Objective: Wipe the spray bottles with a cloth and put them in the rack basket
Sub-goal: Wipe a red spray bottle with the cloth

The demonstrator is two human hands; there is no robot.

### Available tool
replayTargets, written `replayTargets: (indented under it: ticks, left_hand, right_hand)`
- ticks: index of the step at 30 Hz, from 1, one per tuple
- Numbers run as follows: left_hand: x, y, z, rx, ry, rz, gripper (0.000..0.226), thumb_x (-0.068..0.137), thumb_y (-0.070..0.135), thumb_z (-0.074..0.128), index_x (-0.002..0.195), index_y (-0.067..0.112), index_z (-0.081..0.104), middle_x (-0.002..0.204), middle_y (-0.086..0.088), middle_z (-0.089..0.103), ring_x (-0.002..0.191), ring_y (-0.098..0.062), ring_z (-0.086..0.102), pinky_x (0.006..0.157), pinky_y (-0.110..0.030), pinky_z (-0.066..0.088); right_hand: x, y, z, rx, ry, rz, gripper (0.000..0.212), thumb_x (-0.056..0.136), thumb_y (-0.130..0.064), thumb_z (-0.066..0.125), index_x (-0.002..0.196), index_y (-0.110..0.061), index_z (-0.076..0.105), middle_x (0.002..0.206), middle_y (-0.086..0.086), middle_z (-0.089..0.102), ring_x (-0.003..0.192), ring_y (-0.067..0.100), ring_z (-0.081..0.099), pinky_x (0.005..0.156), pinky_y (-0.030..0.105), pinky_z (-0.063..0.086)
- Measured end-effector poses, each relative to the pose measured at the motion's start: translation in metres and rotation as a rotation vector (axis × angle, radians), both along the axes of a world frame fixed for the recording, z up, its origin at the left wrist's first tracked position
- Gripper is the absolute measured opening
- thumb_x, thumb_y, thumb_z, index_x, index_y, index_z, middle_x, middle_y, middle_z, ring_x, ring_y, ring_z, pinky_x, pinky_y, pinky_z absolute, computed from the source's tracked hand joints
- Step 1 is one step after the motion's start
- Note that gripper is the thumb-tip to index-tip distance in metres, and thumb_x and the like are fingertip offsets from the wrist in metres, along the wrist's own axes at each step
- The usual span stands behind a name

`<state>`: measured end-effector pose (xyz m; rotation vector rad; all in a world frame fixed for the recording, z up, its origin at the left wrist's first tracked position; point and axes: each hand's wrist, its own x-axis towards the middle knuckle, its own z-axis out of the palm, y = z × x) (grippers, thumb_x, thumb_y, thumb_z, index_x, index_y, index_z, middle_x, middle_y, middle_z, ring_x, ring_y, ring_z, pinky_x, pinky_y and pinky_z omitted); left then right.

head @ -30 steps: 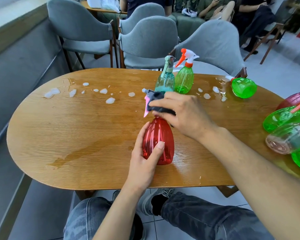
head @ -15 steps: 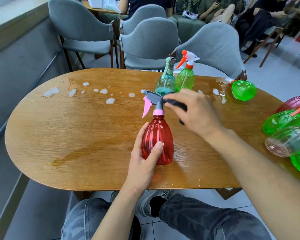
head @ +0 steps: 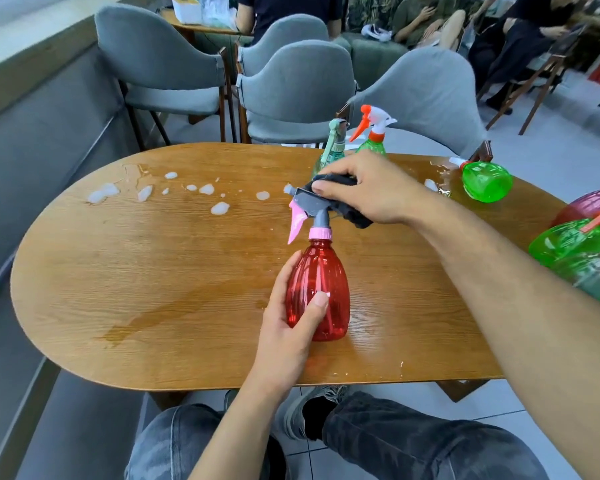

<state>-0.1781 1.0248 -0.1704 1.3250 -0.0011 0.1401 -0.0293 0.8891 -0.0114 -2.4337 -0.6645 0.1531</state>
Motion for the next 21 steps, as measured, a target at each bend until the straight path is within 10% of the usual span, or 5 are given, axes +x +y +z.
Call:
replayTargets:
  ticks: [8, 12, 21]
  left_hand:
    - [0.000, -0.001, -0.001, -0.014, 0.007, -0.016, 0.074, 0.084, 0.054, 0.075, 0.153, 0.047, 0.049, 0.139, 0.019, 0.066, 0.129, -0.008, 0.065, 0.095, -0.028, 0.059]
    - [-0.001, -0.001, 0.000, 0.017, 0.001, -0.026, 0.077, 0.084, 0.055, 0.075, 0.155, 0.046, 0.046, 0.140, 0.020, 0.066, 0.129, -0.007, 0.065, 0.101, -0.031, 0.059]
    - [0.000, -0.003, 0.000, 0.024, -0.004, -0.020, 0.073, 0.088, 0.048, 0.076, 0.155, 0.044, 0.047, 0.138, 0.021, 0.066, 0.128, -0.005, 0.065, 0.095, -0.024, 0.058]
  right_hand:
    - [-0.001, -0.020, 0.019, 0.037, 0.004, -0.071, 0.024, 0.105, -0.030, 0.064, 0.094, -0.011, 0.074, 0.057, -0.002, 0.061, 0.052, 0.024, 0.062, 0.054, 0.051, 0.060]
    - [-0.001, 0.001, 0.008, 0.006, -0.076, -0.004, 0.025, 0.104, -0.034, 0.065, 0.079, -0.034, 0.071, 0.065, -0.009, 0.068, 0.063, 0.016, 0.067, 0.060, 0.037, 0.056]
    - [0.005, -0.021, 0.021, -0.171, -0.076, -0.047, 0.023, 0.102, -0.038, 0.067, 0.082, -0.029, 0.071, 0.066, -0.011, 0.066, 0.058, -0.005, 0.059, 0.060, 0.017, 0.044]
